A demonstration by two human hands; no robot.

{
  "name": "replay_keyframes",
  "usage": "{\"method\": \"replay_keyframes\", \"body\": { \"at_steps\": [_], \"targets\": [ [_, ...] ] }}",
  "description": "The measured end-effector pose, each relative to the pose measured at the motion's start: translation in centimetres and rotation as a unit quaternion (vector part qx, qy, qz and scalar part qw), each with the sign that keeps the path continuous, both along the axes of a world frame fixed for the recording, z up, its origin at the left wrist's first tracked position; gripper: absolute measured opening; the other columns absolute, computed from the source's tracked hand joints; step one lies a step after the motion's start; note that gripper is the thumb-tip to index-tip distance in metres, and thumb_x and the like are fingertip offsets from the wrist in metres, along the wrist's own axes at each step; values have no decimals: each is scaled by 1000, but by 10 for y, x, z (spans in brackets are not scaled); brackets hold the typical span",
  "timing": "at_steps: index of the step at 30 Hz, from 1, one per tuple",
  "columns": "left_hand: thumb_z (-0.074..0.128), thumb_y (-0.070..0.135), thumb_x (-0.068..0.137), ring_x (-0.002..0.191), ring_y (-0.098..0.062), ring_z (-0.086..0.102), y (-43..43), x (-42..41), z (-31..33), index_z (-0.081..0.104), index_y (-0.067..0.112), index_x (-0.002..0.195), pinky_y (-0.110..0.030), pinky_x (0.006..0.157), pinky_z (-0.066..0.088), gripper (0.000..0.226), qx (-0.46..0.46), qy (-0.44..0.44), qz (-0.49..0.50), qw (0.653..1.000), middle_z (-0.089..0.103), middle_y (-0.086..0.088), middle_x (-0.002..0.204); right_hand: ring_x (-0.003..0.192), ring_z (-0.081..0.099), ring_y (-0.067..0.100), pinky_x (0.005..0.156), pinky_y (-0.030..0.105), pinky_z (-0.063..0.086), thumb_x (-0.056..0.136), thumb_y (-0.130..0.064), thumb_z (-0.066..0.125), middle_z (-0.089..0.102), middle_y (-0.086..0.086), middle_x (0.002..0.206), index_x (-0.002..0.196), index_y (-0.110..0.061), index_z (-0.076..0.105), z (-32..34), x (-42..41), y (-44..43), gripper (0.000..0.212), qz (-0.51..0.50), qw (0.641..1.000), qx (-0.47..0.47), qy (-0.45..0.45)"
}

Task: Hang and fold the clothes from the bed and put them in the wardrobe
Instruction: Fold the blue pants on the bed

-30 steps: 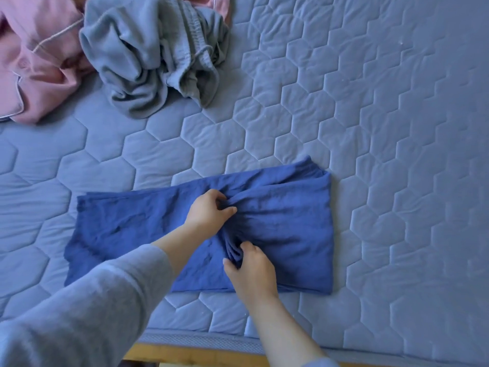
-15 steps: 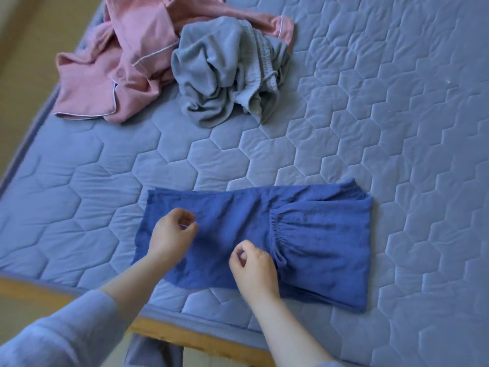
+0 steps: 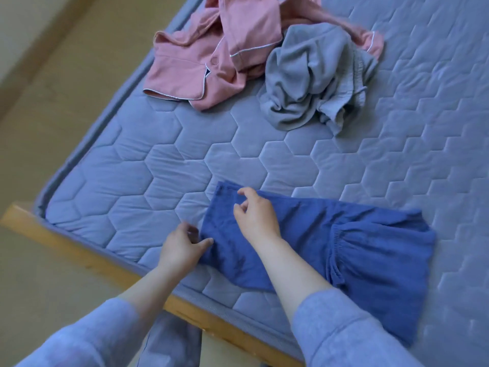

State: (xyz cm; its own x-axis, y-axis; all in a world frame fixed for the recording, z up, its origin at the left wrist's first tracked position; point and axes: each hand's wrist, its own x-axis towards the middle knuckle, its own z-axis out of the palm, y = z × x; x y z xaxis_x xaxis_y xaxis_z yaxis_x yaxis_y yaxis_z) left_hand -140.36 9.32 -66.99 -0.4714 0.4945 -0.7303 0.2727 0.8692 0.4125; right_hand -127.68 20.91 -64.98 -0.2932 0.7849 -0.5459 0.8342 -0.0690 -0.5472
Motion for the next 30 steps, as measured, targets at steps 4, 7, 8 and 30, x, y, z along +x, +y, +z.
{"method": "replay_keyframes", "body": {
  "at_steps": [4,7,8,30],
  "targets": [
    [81,32,75,81,-21,62,-6,-5,-8,59,15,91,-29,66,46,32,0,-25,-21,999,65,1,81,110,57,32,84,37,47,95,-20,49,65,11,115,129,-13,48,-13,-30,25,35,73,995,-8,-69],
    [77,21,77,69,-16,57,-9,-9,-13,55,19,74,-25,53,37,22,-9,-51,-60,997,58,7,67,109,58,34,75,35,44,94,-23,55,62,14,117,123,-10,48,-22,-44,33,33,98,987,-23,-125],
    [73,17,78,64,-14,54,-11,-12,-14,55,18,69,-25,51,36,21,-10,-62,-67,996,56,6,64,106,60,33,73,33,45,93,-22,55,64,14,114,119,-10,49,-24,-47,35,28,96,986,-25,-133],
    [76,25,77,81,-16,68,7,3,11,70,11,89,-30,72,54,19,0,-207,15,978,73,-1,86,46,63,14,51,23,55,91,-21,60,67,5,59,87,-8,56,6,-22,61,14,-72,988,-113,77]
  ]
}}
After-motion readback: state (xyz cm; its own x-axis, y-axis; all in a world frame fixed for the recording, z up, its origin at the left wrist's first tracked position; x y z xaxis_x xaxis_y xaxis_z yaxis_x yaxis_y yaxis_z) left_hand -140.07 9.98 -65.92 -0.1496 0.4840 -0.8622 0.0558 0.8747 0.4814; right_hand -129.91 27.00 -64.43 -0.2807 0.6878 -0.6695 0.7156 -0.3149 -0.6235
